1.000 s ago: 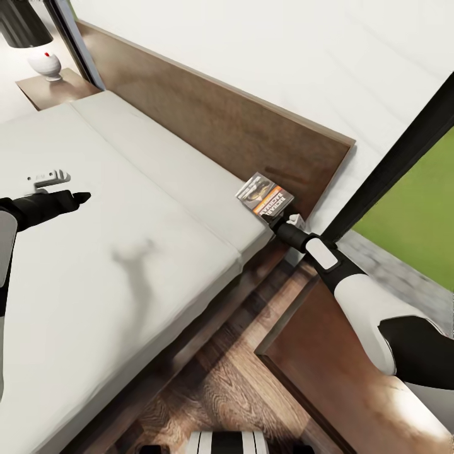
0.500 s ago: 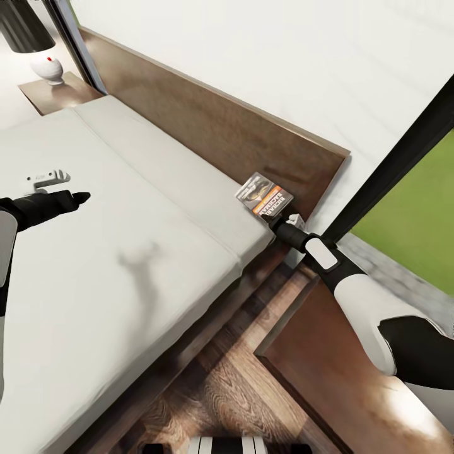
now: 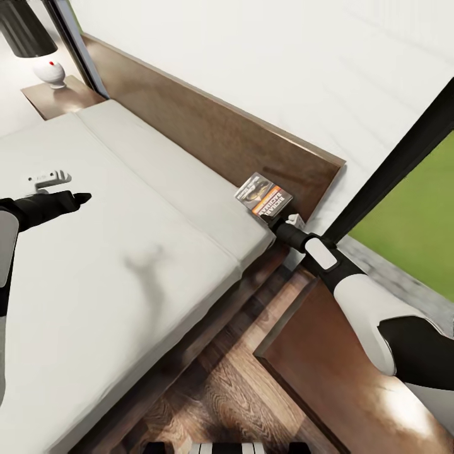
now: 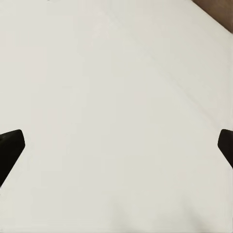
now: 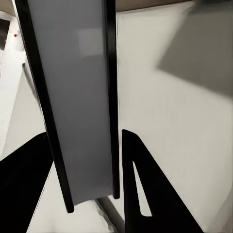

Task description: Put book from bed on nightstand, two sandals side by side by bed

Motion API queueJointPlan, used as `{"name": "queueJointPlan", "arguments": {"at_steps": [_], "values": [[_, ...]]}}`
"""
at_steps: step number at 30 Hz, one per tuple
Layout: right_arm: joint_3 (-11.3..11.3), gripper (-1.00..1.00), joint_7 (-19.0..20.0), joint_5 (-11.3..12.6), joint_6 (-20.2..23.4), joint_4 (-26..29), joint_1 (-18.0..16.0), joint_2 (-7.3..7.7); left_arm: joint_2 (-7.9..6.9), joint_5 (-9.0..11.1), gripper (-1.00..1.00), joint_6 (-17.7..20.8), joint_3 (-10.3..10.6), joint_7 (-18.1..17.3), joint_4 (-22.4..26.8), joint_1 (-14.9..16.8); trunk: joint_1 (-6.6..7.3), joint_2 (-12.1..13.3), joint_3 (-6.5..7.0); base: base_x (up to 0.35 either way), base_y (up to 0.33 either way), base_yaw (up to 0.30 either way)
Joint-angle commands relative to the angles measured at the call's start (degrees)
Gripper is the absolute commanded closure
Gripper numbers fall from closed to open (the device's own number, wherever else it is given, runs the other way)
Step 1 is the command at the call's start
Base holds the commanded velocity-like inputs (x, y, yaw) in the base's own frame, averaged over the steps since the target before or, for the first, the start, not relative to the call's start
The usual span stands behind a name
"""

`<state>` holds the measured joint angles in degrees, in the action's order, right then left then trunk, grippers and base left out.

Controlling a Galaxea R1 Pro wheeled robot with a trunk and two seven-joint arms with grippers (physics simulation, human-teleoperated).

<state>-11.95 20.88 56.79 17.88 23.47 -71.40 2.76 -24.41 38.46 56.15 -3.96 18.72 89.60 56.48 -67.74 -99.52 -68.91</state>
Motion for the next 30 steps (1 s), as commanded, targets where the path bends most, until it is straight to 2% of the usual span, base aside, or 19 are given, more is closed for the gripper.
{"name": "queueJointPlan", "arguments": {"at_steps": [1,18,30], "values": [[0.42,1.00,-0.01,0.74,0.16,0.09,-0.06,0.07,-0.02,0.62,-1.00,0.19,0.00,0.52,0.05,0.03,0.23,0.40,0.16,0.000,0.000,0.000],[0.43,1.00,0.04,0.75,0.13,0.09,-0.06,0.11,-0.02,0.65,-1.00,0.19,-0.01,0.52,0.05,0.03,3.96,7.22,3.21,-0.008,0.000,0.000],[0.43,1.00,0.07,0.78,0.13,0.12,-0.06,0.14,-0.02,0.65,-1.00,0.19,0.00,0.52,0.05,0.03,6.60,12.03,5.36,-0.272,0.000,0.000]]}}
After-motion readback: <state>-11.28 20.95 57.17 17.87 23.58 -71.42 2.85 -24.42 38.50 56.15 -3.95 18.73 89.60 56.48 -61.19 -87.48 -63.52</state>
